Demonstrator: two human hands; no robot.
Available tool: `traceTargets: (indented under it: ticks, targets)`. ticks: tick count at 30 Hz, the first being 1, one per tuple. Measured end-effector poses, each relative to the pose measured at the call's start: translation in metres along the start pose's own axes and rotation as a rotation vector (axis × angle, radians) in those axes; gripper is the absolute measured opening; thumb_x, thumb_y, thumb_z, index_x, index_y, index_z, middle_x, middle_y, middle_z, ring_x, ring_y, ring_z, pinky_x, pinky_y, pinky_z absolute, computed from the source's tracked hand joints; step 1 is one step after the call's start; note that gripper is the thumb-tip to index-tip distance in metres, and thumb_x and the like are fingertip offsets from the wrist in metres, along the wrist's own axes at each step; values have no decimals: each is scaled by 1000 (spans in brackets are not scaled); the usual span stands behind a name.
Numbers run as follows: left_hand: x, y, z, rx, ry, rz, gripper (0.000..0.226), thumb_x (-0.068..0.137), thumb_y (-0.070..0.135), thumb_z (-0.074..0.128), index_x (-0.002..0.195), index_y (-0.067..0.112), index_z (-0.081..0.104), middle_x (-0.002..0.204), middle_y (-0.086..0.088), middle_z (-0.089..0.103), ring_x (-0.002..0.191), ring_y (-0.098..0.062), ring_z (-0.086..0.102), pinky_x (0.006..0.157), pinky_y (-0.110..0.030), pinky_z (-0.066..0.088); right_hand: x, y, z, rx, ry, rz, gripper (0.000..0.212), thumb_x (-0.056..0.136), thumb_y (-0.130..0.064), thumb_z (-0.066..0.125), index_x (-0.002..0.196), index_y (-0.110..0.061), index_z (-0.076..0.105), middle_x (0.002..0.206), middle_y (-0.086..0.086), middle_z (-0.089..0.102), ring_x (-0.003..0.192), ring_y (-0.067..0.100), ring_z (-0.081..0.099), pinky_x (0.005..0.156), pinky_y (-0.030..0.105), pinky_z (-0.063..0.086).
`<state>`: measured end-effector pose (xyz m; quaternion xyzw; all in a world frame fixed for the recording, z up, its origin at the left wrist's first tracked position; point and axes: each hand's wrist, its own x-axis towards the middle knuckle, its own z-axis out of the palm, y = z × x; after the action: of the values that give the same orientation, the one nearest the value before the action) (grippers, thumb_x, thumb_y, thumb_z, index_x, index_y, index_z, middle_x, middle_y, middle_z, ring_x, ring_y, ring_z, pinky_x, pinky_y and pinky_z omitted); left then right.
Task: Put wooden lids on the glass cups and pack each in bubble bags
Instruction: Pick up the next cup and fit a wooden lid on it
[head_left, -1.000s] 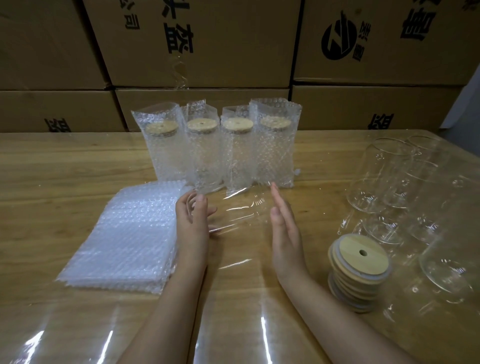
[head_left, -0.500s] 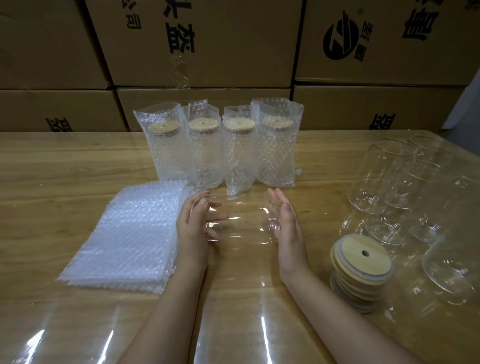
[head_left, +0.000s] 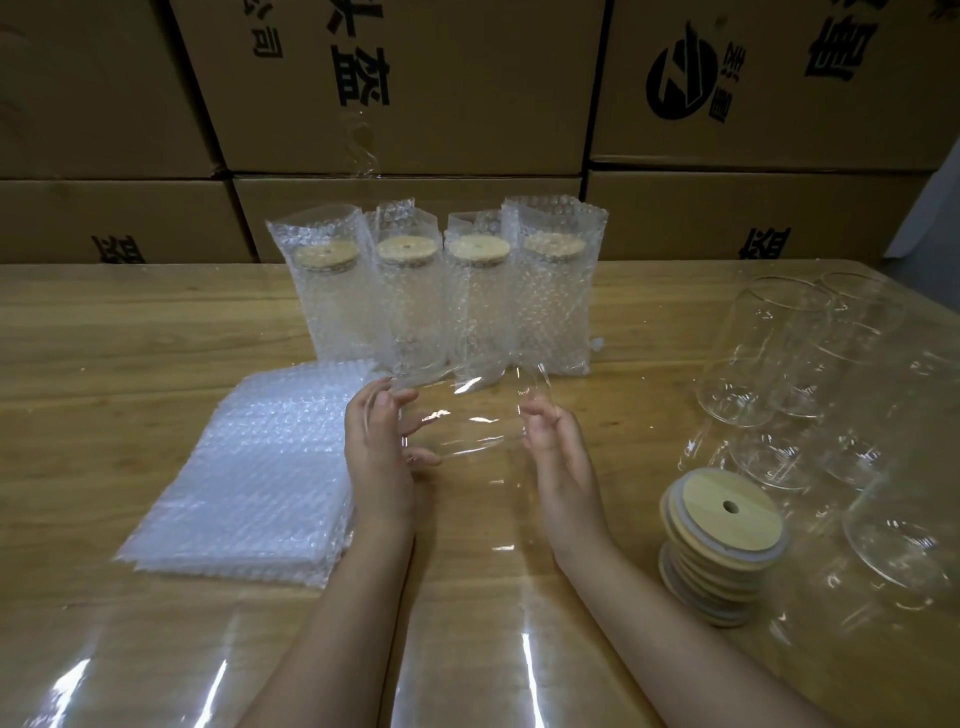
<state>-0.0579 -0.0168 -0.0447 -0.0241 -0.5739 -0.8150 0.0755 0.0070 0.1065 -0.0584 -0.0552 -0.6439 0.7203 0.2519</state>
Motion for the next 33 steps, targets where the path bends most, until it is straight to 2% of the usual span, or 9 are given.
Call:
traceTargets:
  ticks: [3, 7, 10, 14, 20, 24, 27, 30, 33]
  targets:
    - [-1, 0, 0, 26, -4, 23, 64, 69, 59, 54, 121, 21, 56, 108, -5, 68, 87, -22, 70, 51, -29, 51, 0, -4, -1, 7, 5, -41, 20, 87, -32, 50, 98, -18, 60, 141, -12, 41, 119, -20, 42, 91, 2, 35]
    - [-1, 1, -2, 49, -38, 1, 54, 73, 51, 56, 117, 20, 60, 100, -6, 70, 84, -26, 70, 45, -23, 47, 1, -5, -4, 12, 32, -66, 21, 86, -34, 48, 99, -24, 62, 142, -11, 44, 124, -5, 45, 98, 11, 38]
    - [1, 0, -4, 49, -69, -29, 37, 80, 41, 49, 107, 22, 64, 87, 0, 72, 72, -25, 72, 40, -19, 41, -2, -9, -3, -2, 26, -97, 32, 87, -42, 49, 108, -22, 62, 144, -11, 44, 129, -9, 39, 94, 4, 33]
    - [4, -2, -4, -31, -91, -100, 43, 79, 45, 48, 108, 18, 63, 85, -2, 71, 68, -22, 71, 38, -19, 38, -2, -11, -3, 82, 18, -92, 54, 78, -55, 48, 118, -21, 53, 145, -12, 45, 130, -4, 42, 105, 17, 37]
    - [1, -4, 10, -154, -164, -241, 27, 97, 45, 41, 114, 32, 58, 95, -3, 71, 76, -23, 72, 47, -26, 50, 1, -12, 0, 230, -21, -60, 80, 66, -37, 80, 133, -27, 37, 143, -3, 45, 119, 9, 58, 85, 18, 50]
    - [-2, -8, 12, -55, -262, -228, 41, 99, 46, 36, 125, 23, 56, 98, -14, 68, 74, -28, 72, 57, -33, 57, 4, -5, -1, 220, -21, 40, 94, 54, -74, 74, 132, -38, 35, 134, -11, 55, 123, 12, 56, 101, 26, 44]
    - [-7, -11, 13, 36, -312, -163, 45, 91, 51, 43, 116, 17, 58, 94, -17, 68, 73, -26, 71, 59, -32, 57, 3, -2, 1, 222, -66, 103, 96, 50, -87, 63, 128, -40, 34, 128, -3, 62, 113, 11, 62, 89, 19, 49]
    - [-13, -14, 14, 205, -343, -68, 42, 79, 52, 48, 99, 17, 60, 90, -2, 72, 73, -17, 70, 56, -27, 51, 6, -1, -1, 313, -40, 155, 75, 60, -84, 55, 119, -42, 39, 122, 7, 65, 102, 14, 68, 75, 22, 55]
    - [-25, -15, 17, 413, -411, 188, 43, 80, 54, 45, 105, 23, 61, 99, 10, 68, 95, 2, 63, 77, -14, 46, 10, 0, -3, 380, -23, 204, 49, 71, -68, 44, 116, -48, 41, 113, 4, 69, 93, 19, 71, 64, 29, 57]
